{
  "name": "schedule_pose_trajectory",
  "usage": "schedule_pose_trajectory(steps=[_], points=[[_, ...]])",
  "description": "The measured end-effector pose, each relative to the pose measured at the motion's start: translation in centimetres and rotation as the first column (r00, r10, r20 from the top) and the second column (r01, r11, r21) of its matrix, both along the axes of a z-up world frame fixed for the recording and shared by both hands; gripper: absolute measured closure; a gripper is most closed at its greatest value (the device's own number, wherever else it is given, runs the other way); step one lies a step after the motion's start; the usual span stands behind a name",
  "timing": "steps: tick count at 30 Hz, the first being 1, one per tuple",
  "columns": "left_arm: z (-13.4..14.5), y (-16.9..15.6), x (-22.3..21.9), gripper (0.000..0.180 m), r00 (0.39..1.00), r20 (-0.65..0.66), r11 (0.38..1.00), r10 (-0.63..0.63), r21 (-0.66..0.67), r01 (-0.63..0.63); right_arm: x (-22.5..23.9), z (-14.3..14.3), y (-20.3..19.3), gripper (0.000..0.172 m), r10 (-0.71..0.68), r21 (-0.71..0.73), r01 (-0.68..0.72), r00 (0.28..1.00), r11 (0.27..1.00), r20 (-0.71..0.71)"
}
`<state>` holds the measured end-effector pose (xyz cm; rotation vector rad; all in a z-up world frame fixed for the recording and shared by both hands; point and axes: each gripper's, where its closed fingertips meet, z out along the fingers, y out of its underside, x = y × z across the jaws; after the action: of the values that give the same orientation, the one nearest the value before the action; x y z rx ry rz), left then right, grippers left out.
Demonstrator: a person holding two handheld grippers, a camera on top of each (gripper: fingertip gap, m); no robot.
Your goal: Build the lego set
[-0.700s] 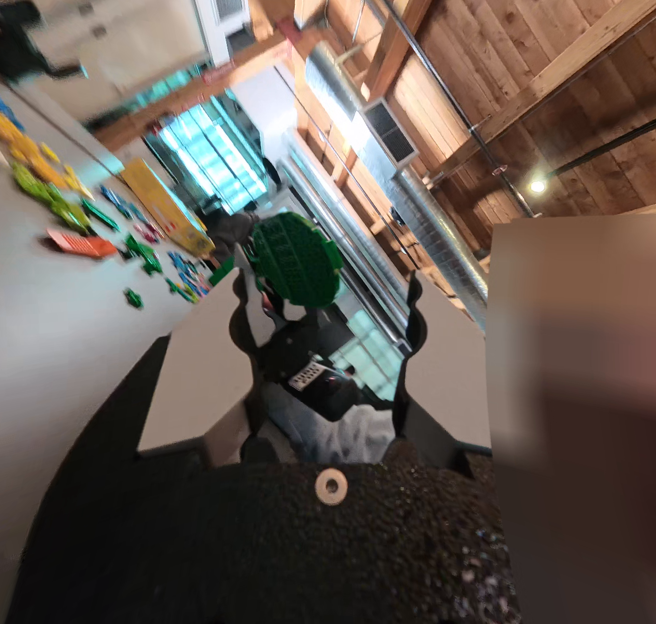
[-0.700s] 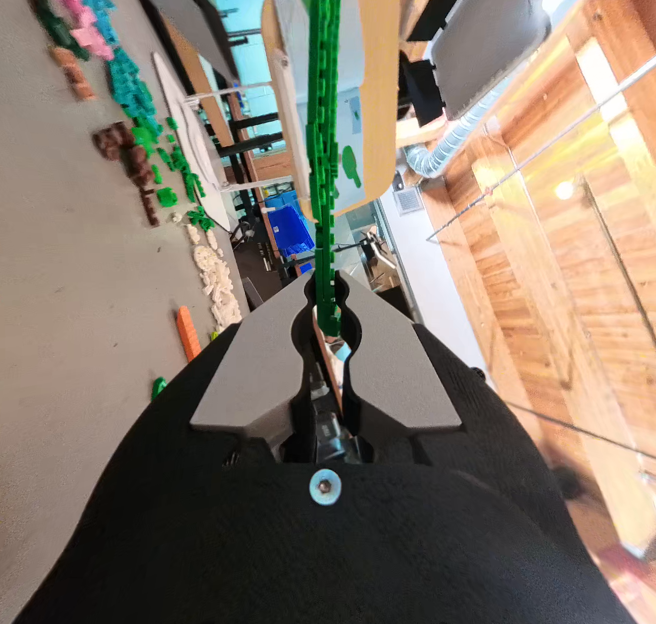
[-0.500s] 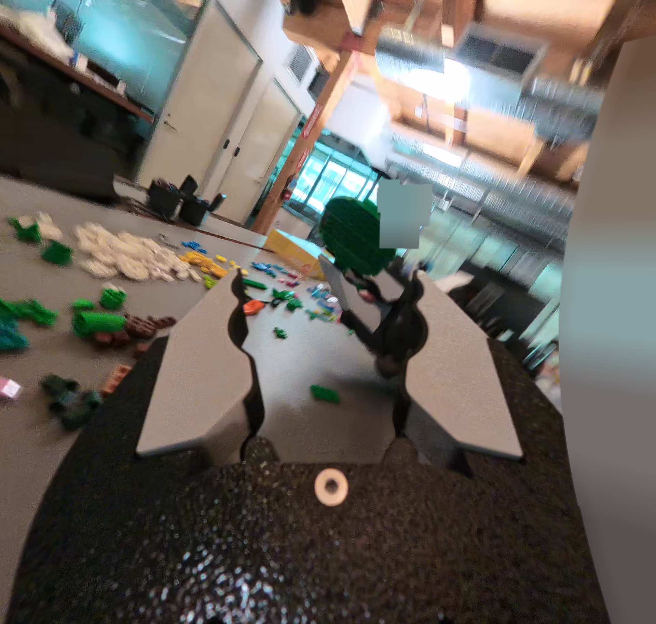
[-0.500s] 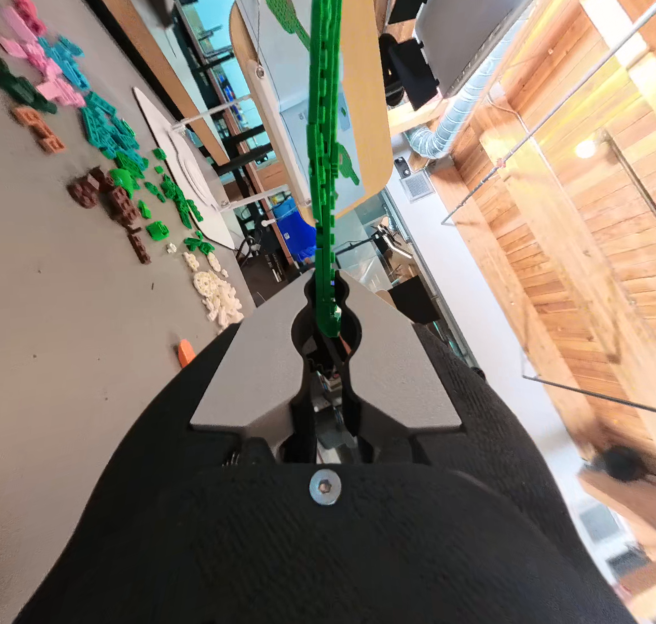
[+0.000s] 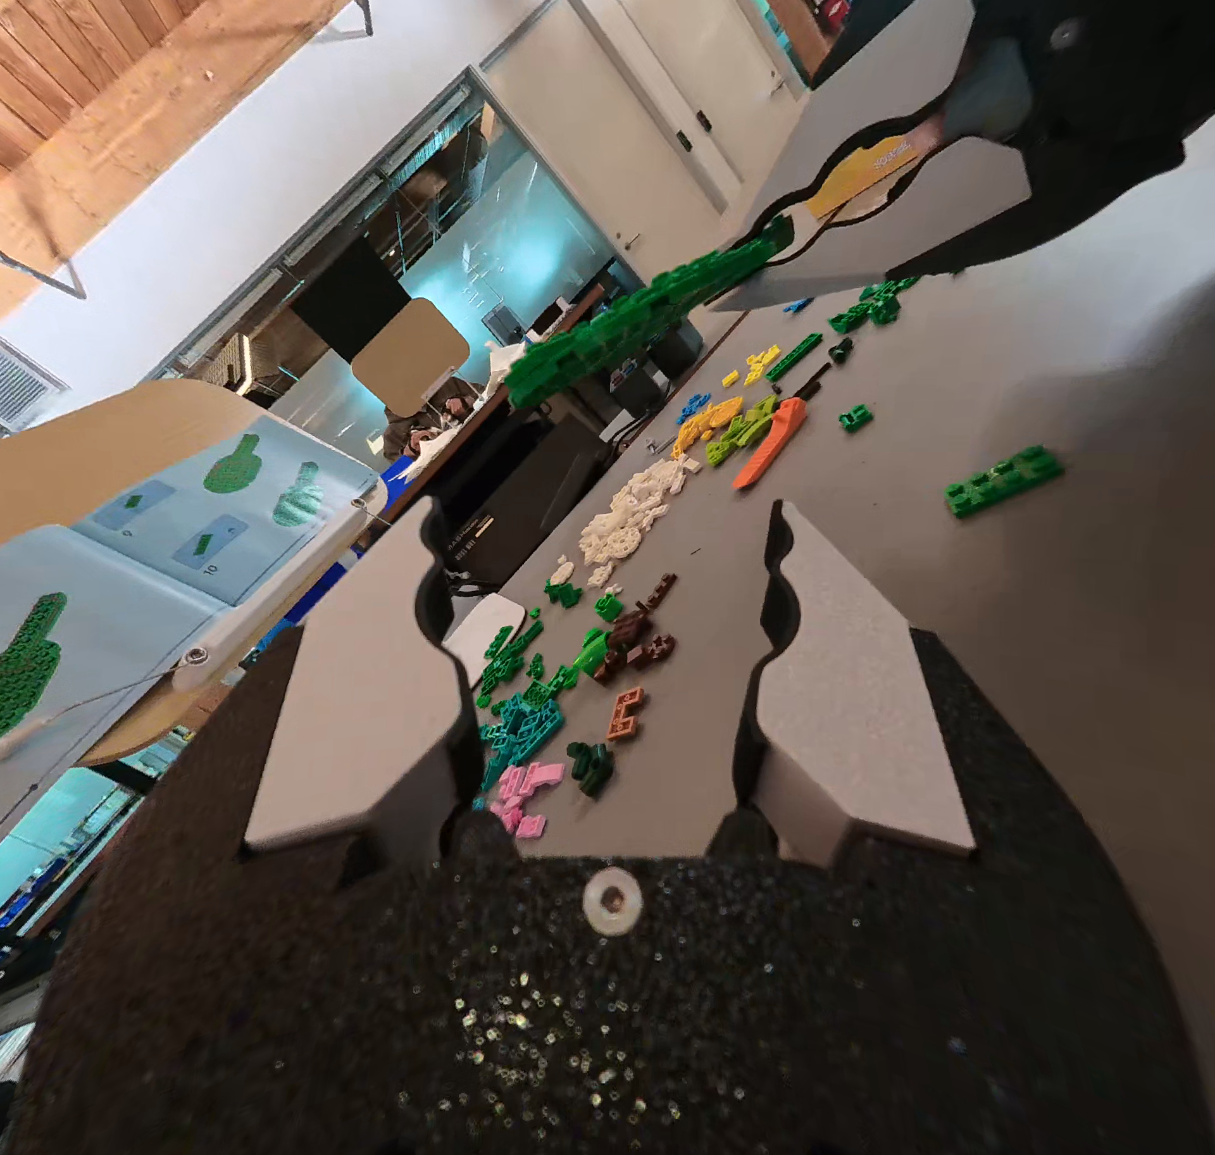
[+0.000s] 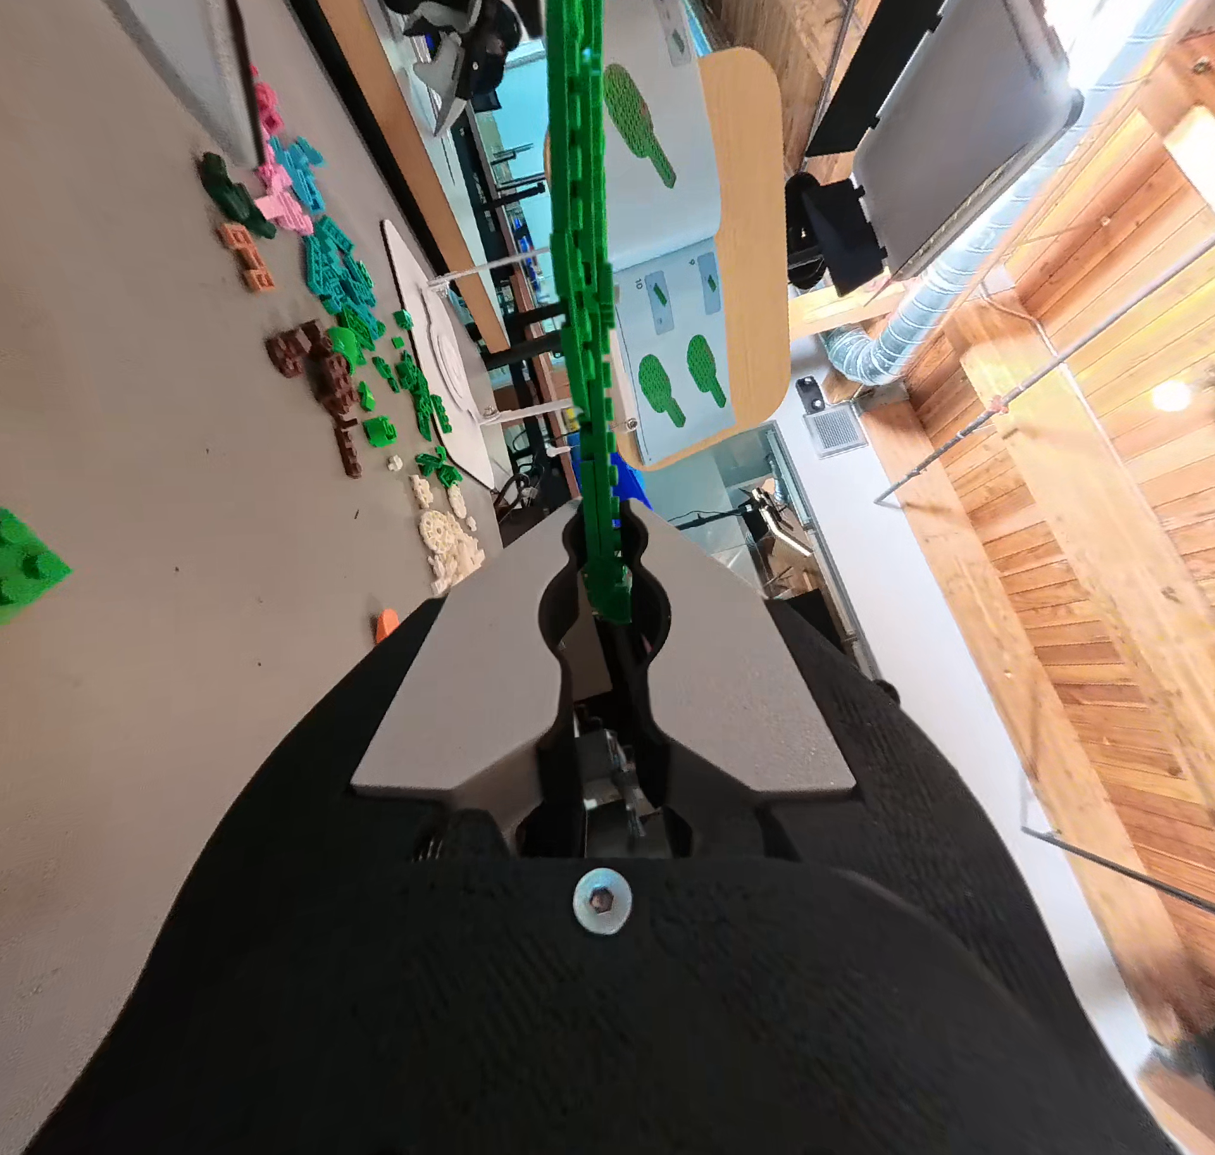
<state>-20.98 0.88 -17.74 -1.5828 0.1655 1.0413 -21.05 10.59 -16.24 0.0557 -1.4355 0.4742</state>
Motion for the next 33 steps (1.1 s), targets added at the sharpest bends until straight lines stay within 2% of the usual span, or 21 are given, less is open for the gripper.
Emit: schedule_pose_trajectory(steps=[6,17,33], points=[[0.0,-0.2,-0.4,0.087,0.999,0.037,1.0,-0.001,0.021,0.0,-0.1,-0.5,-0.3,0.165,-0.012,0.069,0.013,1.0,0.998,-0.014],[0.0,-0.2,-0.1,0.092,1.0,0.024,1.0,-0.007,0.019,0.006,-0.1,-1.3,-1.4,0.164,-0.004,0.155,0.006,1.0,0.988,-0.016],[0.2,-0.4,-0.3,0.095,1.0,0.03,0.999,0.0,0.034,-0.001,-0.2,-1.6,-1.4,0.163,-0.012,0.172,0.013,1.0,0.985,-0.01]])
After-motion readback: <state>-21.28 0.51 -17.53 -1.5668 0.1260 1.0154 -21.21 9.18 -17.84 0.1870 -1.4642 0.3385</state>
